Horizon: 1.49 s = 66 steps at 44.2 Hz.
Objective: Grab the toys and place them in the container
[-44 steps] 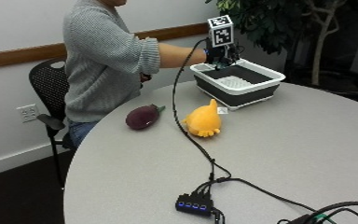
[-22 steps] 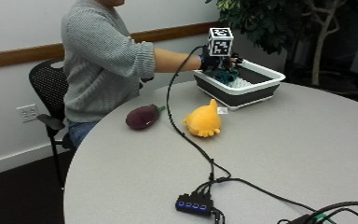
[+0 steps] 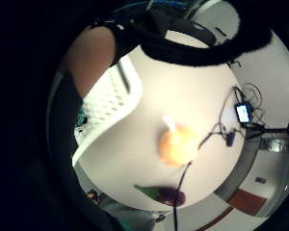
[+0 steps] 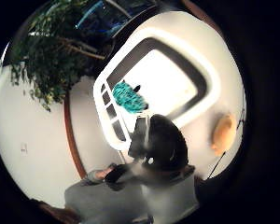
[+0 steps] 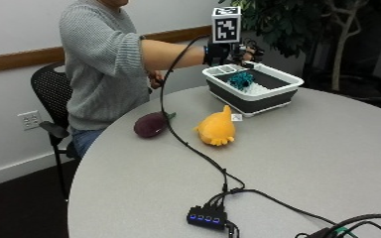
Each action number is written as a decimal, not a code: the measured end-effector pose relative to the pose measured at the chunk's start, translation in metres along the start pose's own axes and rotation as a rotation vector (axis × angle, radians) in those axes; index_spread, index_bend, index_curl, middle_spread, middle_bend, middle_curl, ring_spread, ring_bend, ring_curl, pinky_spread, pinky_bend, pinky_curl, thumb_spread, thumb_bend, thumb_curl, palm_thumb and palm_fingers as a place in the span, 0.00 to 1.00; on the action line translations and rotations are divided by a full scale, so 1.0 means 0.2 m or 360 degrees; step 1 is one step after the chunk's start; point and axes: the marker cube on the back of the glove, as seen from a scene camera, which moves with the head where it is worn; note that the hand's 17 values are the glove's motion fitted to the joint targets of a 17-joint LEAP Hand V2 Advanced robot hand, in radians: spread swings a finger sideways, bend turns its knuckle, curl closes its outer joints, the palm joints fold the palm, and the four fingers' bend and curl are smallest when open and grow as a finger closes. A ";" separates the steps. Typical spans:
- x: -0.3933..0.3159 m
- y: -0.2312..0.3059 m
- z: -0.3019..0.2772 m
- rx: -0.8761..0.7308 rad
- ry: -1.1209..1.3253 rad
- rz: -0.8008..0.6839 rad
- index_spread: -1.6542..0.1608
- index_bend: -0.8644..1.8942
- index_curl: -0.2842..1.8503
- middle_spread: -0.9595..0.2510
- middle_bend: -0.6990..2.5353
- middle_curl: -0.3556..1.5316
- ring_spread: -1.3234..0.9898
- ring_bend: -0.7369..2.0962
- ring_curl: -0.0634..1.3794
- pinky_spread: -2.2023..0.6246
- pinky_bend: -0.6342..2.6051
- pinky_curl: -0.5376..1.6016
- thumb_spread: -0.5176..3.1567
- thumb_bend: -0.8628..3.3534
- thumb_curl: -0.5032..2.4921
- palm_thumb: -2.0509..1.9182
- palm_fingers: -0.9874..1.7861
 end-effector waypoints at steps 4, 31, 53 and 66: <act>0.27 0.03 -0.11 0.0033 0.0005 0.0131 0.72 0.38 0.27 0.67 0.26 0.37 0.51 0.39 0.27 0.79 0.45 0.41 0.53 0.20 0.32 0.51 0.32; 0.78 0.20 0.36 -0.0230 0.0022 0.0454 0.72 0.37 0.29 0.66 0.26 0.34 0.51 0.37 0.27 0.80 0.45 0.41 0.52 0.20 0.29 0.51 0.33; 0.75 0.31 0.89 -0.0401 0.0149 0.0597 0.72 0.38 0.28 0.67 0.26 0.32 0.53 0.36 0.27 0.79 0.51 0.43 0.50 0.21 0.30 0.56 0.36; 0.78 0.29 0.79 -0.0228 0.0035 0.0619 0.70 0.38 0.28 0.62 0.33 0.37 0.43 0.49 0.33 0.70 0.50 0.41 0.51 0.25 0.34 0.64 0.62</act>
